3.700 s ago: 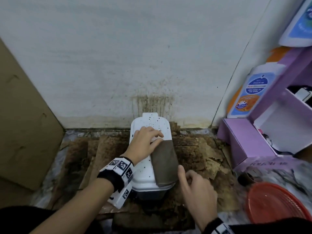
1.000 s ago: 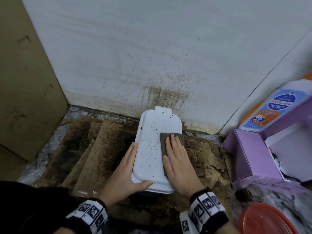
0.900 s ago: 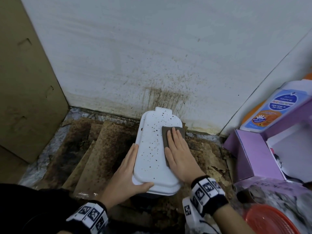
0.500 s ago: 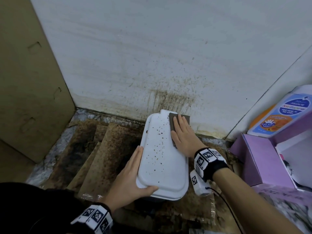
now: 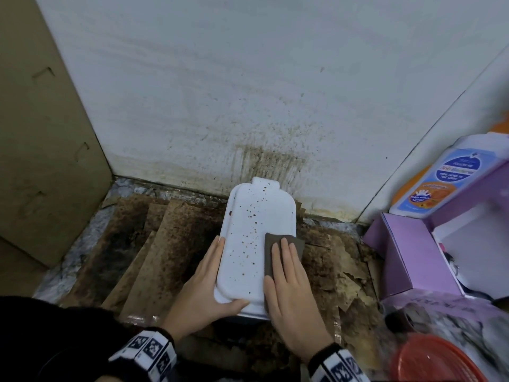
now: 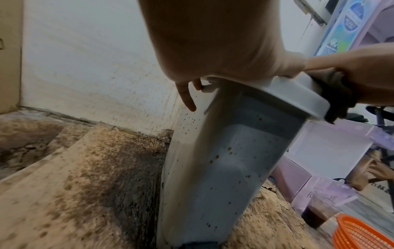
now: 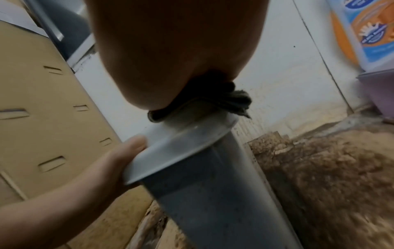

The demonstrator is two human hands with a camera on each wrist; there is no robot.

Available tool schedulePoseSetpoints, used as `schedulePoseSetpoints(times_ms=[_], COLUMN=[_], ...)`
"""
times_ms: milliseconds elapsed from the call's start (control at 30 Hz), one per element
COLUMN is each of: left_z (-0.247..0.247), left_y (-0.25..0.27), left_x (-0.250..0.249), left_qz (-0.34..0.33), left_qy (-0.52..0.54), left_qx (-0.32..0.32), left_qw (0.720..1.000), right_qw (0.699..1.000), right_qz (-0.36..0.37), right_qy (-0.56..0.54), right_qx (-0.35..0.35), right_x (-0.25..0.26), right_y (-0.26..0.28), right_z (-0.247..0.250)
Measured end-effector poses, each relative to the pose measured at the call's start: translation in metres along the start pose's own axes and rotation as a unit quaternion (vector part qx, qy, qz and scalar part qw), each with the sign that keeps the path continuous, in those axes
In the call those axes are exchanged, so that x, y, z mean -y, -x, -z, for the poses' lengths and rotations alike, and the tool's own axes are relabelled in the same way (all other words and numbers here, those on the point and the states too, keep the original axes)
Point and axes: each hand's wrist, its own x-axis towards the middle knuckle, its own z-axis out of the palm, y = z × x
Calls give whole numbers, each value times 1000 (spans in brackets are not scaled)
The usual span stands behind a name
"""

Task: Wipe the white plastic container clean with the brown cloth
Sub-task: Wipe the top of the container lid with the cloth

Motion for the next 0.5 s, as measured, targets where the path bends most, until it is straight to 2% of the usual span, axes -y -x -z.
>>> schedulePoseSetpoints(times_ms=[100,200,300,500], left_z=[-1,1,2,2], left_y=[0,0,-2,-3], left_x=[1,1,0,3], left_qz=[1,3,4,5], left_qy=[11,10,4,10], left_qx=[-1,7,14,13], left_qw=[1000,1000,1000,1000], right_qw=[1000,998,998,997], right_qz=[-7,7,20,14], right_qy=[-14,52,51,44], right_qx=[-7,17,35,67], right_x=[5,0,-8,-41], right_y=[12,7,-4,-73], right_z=[-3,0,6,20])
